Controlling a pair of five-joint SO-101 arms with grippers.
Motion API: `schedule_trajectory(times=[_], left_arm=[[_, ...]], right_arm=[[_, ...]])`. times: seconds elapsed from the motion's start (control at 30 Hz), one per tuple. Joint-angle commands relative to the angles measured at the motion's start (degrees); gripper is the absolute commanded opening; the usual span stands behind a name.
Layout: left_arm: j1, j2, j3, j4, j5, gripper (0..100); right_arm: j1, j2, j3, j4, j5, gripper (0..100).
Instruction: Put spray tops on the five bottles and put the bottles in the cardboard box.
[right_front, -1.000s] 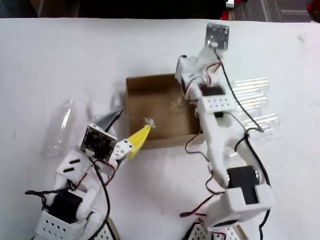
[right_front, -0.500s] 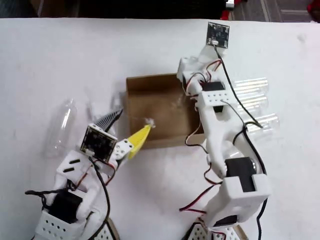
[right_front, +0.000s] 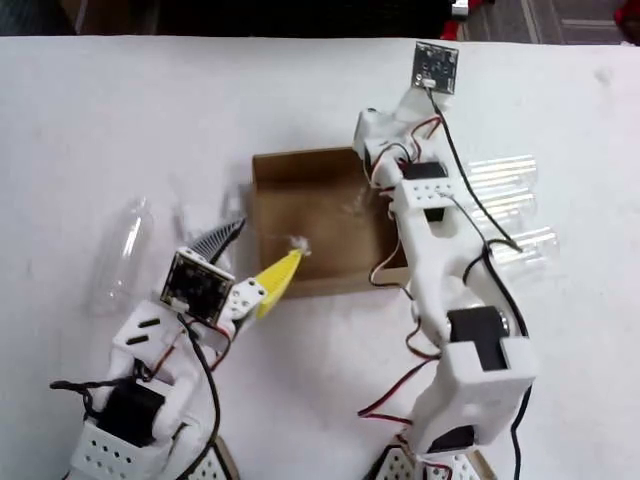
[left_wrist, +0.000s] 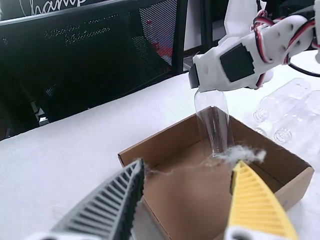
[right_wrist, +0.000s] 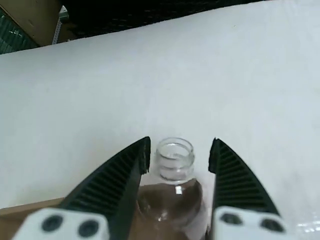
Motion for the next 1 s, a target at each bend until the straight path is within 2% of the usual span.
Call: schedule_trajectory(times=[0.0,0.2,0.73,0.83,0.97], left_arm=[[0.6,-0.7,-0.5,-1.4,-0.8,26],[0.6,-0.7,-0.5,-1.4,-0.8,26],[0.6,-0.7,-0.5,-1.5,-0.8,26],[0.6,-0.7,-0.5,-1.5,-0.8,26],[0.6,-0.7,-0.4,-1.5,-0.8,26]], right_arm=[[2.1,1.5,-4.8,-0.9,0.0,15.0],[3.4,1.6,-5.2,-1.0,0.0,1.2],[1.0,-9.7,1.3,1.7,0.4,1.6],[0.1,-12.2,4.7,-2.2,7.0,1.6],[-2.1,-17.6,16.5,-14.8,16.1,1.6]])
